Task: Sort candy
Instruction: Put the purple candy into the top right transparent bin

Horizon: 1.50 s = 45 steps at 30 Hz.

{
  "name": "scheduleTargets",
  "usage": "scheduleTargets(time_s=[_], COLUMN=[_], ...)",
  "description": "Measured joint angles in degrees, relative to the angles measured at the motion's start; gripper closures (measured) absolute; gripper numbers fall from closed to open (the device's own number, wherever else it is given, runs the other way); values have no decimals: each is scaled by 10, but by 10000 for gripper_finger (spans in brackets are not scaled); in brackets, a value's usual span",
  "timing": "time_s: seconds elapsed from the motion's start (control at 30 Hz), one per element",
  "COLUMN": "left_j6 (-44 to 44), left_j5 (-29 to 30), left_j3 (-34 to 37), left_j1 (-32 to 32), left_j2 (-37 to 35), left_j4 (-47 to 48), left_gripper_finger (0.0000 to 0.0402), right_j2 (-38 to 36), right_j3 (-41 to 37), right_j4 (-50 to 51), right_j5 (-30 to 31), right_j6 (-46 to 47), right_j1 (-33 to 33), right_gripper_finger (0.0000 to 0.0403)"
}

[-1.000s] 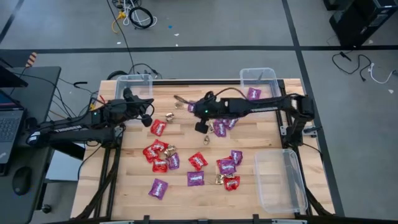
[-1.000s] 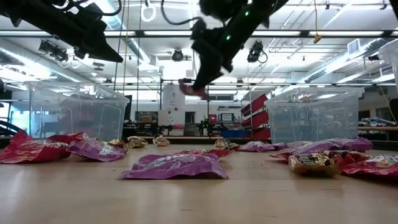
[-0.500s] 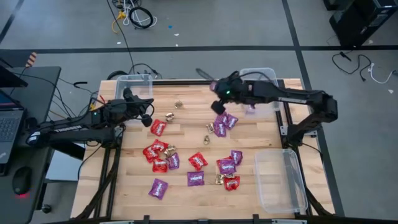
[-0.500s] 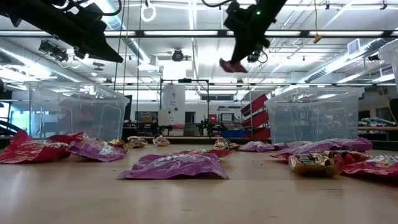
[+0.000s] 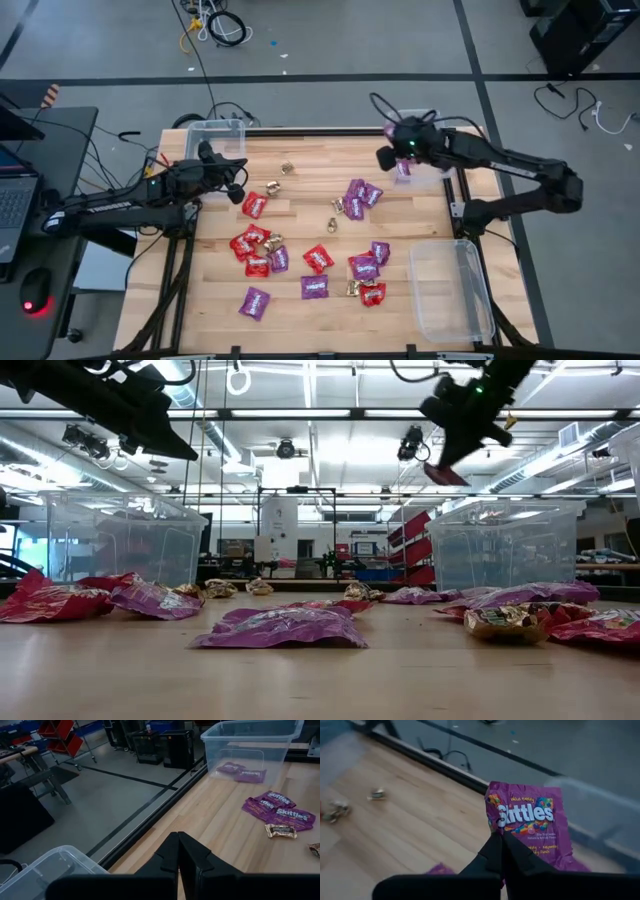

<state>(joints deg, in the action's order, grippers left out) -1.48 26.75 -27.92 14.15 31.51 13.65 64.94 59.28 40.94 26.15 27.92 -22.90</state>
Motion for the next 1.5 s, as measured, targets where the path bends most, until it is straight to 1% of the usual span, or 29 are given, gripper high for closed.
scheduleTargets(time_s=[0.1, 0.23, 0.37, 0.5, 0.7, 1.07, 1.5], left_j6=[0, 0, 0, 0, 1, 2, 2], left_j5=[0, 0, 0, 0, 0, 0, 0], left_j3=[0, 0, 0, 0, 0, 0, 0], left_j1=[0, 0, 0, 0, 0, 0, 0], left_j2=[0, 0, 0, 0, 0, 0, 0], left_j4=[0, 0, 0, 0, 0, 0, 0], left_gripper_finger=[393, 393, 393, 393, 393, 393, 393], right_j2=[-34, -64, -73, -70, -70, -70, -70], right_j3=[-42, -78, -100, -118, -130, -130, -130], right_j4=[5, 44, 98, 123, 128, 130, 130], right_j5=[11, 14, 14, 14, 14, 13, 13], right_j6=[43, 101, 145, 169, 174, 176, 174], right_j1=[-5, -14, -26, -35, -42, -43, -43], right_gripper_finger=[403, 403, 403, 403, 402, 387, 389])
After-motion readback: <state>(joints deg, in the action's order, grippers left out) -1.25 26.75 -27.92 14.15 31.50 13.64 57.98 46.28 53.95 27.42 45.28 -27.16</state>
